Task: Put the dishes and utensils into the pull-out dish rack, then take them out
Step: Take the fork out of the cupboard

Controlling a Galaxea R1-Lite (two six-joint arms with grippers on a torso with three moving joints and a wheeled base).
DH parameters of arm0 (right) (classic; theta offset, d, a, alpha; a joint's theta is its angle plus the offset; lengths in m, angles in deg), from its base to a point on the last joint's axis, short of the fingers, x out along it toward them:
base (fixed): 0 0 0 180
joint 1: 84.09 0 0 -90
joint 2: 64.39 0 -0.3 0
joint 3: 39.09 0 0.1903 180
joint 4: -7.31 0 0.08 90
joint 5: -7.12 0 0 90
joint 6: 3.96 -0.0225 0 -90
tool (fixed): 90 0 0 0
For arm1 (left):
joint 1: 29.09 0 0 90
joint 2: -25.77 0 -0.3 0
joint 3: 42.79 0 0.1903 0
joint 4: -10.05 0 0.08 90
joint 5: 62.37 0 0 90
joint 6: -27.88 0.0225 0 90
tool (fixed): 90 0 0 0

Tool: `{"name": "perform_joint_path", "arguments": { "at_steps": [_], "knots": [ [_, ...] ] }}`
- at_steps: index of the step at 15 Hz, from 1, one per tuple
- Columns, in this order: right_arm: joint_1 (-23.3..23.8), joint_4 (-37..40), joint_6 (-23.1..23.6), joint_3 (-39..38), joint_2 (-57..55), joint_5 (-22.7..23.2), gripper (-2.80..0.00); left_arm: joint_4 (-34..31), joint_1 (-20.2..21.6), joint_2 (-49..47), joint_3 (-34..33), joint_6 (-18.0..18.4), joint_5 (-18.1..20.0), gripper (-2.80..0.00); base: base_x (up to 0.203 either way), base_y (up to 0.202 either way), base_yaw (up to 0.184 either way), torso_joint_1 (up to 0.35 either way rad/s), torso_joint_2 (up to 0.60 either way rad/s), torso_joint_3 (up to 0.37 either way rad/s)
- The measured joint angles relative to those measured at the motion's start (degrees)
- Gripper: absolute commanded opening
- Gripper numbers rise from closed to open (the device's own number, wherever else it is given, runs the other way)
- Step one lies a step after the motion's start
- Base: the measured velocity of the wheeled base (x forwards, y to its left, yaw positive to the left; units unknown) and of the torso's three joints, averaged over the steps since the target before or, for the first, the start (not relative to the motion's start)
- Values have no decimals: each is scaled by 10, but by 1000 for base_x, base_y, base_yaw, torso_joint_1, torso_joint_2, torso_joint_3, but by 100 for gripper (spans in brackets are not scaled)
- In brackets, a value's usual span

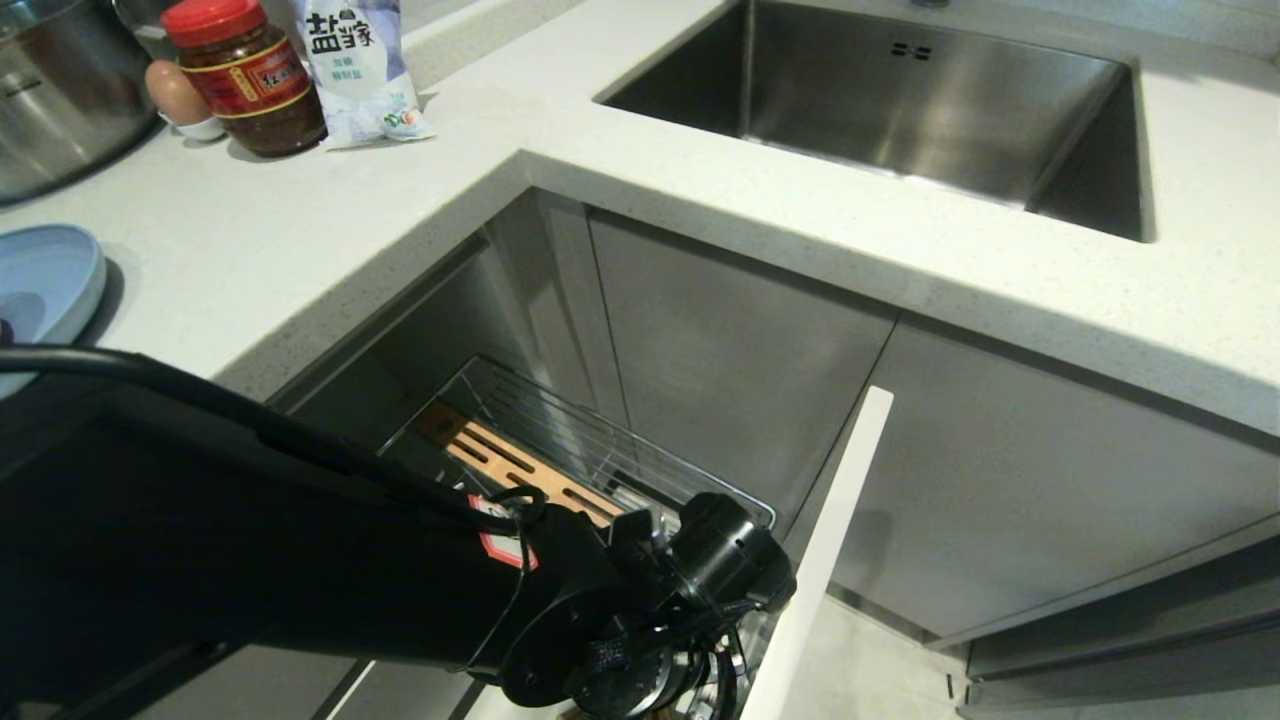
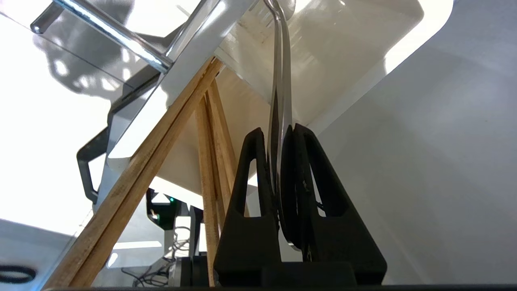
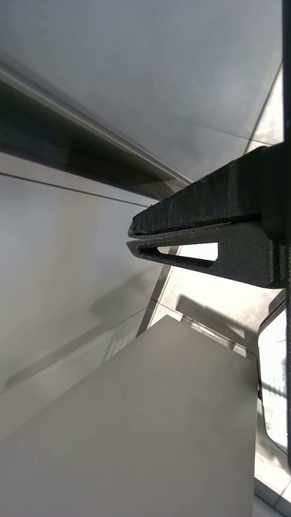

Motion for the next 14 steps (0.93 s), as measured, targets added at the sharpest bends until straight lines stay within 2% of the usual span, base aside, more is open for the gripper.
{"name": "perform_joint_path", "arguments": {
  "at_steps": [9,14],
  "knots": [
    [0,0,0,0,0,0,-280,-8,2,21,0,26,-5,-280,0,0,0,0,0,0],
    [0,0,0,0,0,0,-280,-71,5,56,21,34,-19,-280,0,0,0,0,0,0]
  ]
}}
